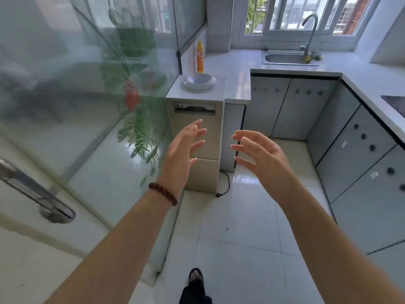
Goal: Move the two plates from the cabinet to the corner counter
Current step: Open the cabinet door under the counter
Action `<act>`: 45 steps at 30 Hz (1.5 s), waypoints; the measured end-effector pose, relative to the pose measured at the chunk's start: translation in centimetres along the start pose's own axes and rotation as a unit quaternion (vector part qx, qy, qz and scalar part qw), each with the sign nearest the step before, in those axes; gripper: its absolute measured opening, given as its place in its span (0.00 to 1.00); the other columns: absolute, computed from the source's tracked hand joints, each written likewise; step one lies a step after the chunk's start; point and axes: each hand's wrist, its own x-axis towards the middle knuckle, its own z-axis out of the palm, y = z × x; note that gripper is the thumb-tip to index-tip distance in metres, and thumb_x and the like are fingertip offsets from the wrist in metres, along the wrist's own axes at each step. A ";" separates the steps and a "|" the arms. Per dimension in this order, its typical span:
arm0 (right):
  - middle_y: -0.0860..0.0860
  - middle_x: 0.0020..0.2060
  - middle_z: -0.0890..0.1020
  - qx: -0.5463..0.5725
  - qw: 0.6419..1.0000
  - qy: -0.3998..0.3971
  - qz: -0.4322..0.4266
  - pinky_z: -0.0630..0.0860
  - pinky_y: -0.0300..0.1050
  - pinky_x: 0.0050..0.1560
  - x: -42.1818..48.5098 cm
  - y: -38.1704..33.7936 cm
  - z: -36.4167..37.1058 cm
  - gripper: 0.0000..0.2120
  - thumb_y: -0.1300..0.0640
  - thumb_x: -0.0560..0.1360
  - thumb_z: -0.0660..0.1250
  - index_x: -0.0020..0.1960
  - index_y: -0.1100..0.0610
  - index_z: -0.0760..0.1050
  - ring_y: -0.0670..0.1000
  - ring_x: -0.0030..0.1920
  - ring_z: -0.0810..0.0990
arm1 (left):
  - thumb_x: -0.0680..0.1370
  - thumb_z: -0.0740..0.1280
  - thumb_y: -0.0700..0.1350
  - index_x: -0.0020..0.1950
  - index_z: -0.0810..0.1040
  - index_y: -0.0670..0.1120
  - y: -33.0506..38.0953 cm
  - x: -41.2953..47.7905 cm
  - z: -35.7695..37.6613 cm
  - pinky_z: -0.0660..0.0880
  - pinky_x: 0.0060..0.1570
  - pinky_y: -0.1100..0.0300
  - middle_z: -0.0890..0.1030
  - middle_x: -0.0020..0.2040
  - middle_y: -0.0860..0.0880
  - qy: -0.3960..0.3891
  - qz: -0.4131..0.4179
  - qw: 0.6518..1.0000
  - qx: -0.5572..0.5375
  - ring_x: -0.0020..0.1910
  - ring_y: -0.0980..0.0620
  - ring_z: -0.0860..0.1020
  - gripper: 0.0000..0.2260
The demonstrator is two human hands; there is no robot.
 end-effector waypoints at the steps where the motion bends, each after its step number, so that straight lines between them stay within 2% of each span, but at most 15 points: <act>1: 0.46 0.51 0.83 0.001 1.000 0.009 -0.001 0.77 0.46 0.56 0.7 0.0 -0.4 0.14 0.49 0.69 0.68 0.54 0.51 0.80 0.49 0.56 0.81 | 0.70 0.56 0.62 0.61 0.74 0.60 -0.1 1.0 0.5 0.67 0.62 0.47 0.78 0.61 0.57 -0.010 -0.001 1.000 -0.004 0.59 0.58 0.76 0.22; 6: 0.45 0.50 0.84 -0.008 0.999 0.038 0.000 0.77 0.42 0.52 4.9 0.6 -3.4 0.14 0.49 0.70 0.68 0.54 0.51 0.79 0.48 0.54 0.81 | 0.70 0.56 0.62 0.63 0.74 0.58 -0.6 7.1 4.0 0.68 0.59 0.48 0.79 0.61 0.55 -0.046 -0.011 0.999 -0.010 0.58 0.56 0.77 0.23; 11: 0.47 0.51 0.83 -0.022 0.996 0.084 0.003 0.77 0.45 0.54 9.2 1.0 -6.8 0.13 0.48 0.70 0.69 0.53 0.49 0.80 0.49 0.55 0.81 | 0.71 0.57 0.62 0.64 0.74 0.57 -1.3 13.3 7.6 0.68 0.62 0.47 0.78 0.62 0.55 -0.106 -0.015 0.994 -0.011 0.59 0.55 0.77 0.24; 17: 0.46 0.52 0.83 -0.022 0.989 0.149 0.003 0.77 0.43 0.52 11.8 1.5 -11.3 0.15 0.44 0.67 0.70 0.52 0.46 0.80 0.49 0.55 0.81 | 0.72 0.56 0.60 0.64 0.74 0.54 -3.1 18.3 12.4 0.70 0.62 0.48 0.79 0.61 0.54 -0.178 -0.025 0.983 -0.020 0.59 0.56 0.77 0.23; 24: 0.46 0.54 0.82 -0.016 0.979 0.204 0.016 0.77 0.44 0.53 14.6 1.7 -18.9 0.14 0.44 0.68 0.69 0.52 0.45 0.80 0.48 0.56 0.80 | 0.73 0.55 0.59 0.63 0.75 0.54 -4.7 23.5 19.8 0.70 0.61 0.49 0.79 0.61 0.54 -0.228 -0.049 0.972 -0.018 0.59 0.55 0.77 0.22; 31: 0.47 0.53 0.83 0.004 0.975 0.222 0.014 0.77 0.44 0.54 18.2 1.3 -28.2 0.14 0.44 0.68 0.69 0.51 0.46 0.80 0.48 0.55 0.81 | 0.73 0.55 0.59 0.63 0.75 0.53 -5.4 29.1 29.0 0.71 0.59 0.51 0.80 0.60 0.54 -0.240 -0.048 0.969 -0.015 0.58 0.56 0.77 0.22; 35: 0.48 0.52 0.83 0.013 0.972 0.235 0.018 0.77 0.46 0.55 20.3 1.2 -33.0 0.13 0.44 0.68 0.69 0.51 0.46 0.81 0.49 0.55 0.81 | 0.73 0.56 0.59 0.64 0.75 0.54 -6.1 32.2 33.5 0.71 0.61 0.49 0.80 0.59 0.55 -0.261 -0.040 0.964 0.028 0.58 0.56 0.77 0.22; 45: 0.50 0.53 0.82 0.033 0.967 0.250 0.044 0.76 0.50 0.59 29.0 2.1 -41.1 0.13 0.45 0.68 0.69 0.50 0.47 0.80 0.50 0.55 0.81 | 0.74 0.56 0.59 0.62 0.76 0.55 -7.8 42.4 40.2 0.71 0.61 0.48 0.80 0.59 0.56 -0.265 -0.064 0.962 0.033 0.58 0.56 0.77 0.21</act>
